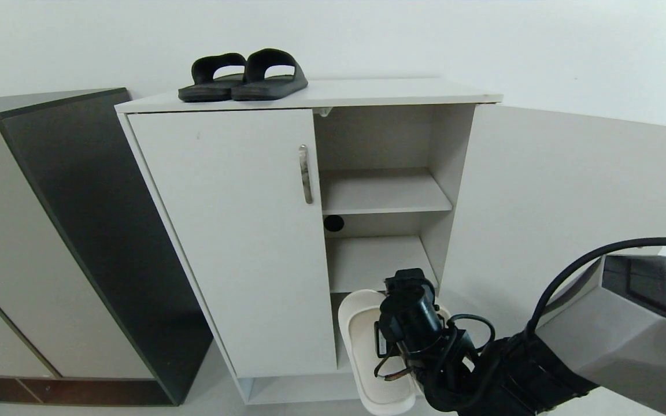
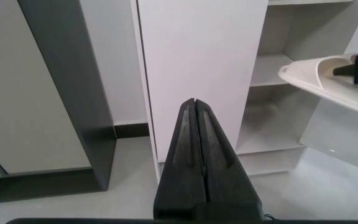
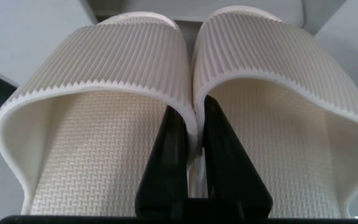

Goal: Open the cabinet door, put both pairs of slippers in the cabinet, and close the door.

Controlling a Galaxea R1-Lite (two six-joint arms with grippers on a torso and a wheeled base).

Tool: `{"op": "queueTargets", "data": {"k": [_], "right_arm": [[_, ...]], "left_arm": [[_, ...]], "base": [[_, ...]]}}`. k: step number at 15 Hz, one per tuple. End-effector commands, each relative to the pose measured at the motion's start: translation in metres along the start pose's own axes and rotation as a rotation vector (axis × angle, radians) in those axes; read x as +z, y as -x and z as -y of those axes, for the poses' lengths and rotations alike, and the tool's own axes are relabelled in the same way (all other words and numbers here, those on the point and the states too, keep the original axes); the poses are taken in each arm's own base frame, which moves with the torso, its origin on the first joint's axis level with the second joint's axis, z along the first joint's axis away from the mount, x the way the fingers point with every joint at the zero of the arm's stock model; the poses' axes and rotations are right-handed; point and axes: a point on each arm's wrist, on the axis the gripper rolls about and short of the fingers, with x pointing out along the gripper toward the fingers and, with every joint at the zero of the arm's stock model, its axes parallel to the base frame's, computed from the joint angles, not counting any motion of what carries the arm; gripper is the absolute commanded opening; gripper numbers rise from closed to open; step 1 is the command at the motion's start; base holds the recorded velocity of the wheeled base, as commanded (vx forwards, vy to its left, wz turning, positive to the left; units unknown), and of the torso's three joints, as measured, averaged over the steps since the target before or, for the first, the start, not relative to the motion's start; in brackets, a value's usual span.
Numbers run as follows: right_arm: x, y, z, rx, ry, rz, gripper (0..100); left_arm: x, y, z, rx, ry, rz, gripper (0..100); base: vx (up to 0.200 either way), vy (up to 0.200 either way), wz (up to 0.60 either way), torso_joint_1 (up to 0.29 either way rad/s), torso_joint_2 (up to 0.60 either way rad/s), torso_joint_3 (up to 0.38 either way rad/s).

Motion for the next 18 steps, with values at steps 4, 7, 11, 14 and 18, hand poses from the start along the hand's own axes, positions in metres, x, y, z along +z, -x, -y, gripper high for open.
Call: {"op": "queueTargets", "data": {"k": [4, 7, 11, 14, 18], "right_arm": [[-0.011, -0.019, -0.008, -0.012, 0.012, -0.010, 0], [-0.009, -0.020, -0.009, -0.061, 0.008, 0.024, 0], [-0.009, -0.017, -0.013, -0.062, 0.002, 0.047, 0], [-0.014, -0.020, -0.014, -0.066, 0.004, 0.046, 0], [-0.009, -0.016, -0.012, -0.055, 0.013, 0.150, 0]], "left_arm": [[0.000, 0.000, 0.000, 0.000, 0.000, -0.002, 0], [0.000, 0.000, 0.000, 0.000, 0.000, -0.002, 0], [0.000, 0.000, 0.000, 0.000, 0.000, -0.002, 0], [0.000, 0.000, 0.000, 0.000, 0.000, -0.001, 0], [0.000, 0.000, 0.000, 0.000, -0.001, -0.001, 0]], "base": [[0.000, 0.000, 0.00, 0.000, 0.00, 0.000], [0.000, 0.000, 0.00, 0.004, 0.00, -0.147], [0.000, 0.000, 0.00, 0.001, 0.00, -0.190], [0.000, 0.000, 0.00, 0.004, 0.00, -0.199], [0.000, 0.000, 0.00, 0.002, 0.00, -0.196]]}}
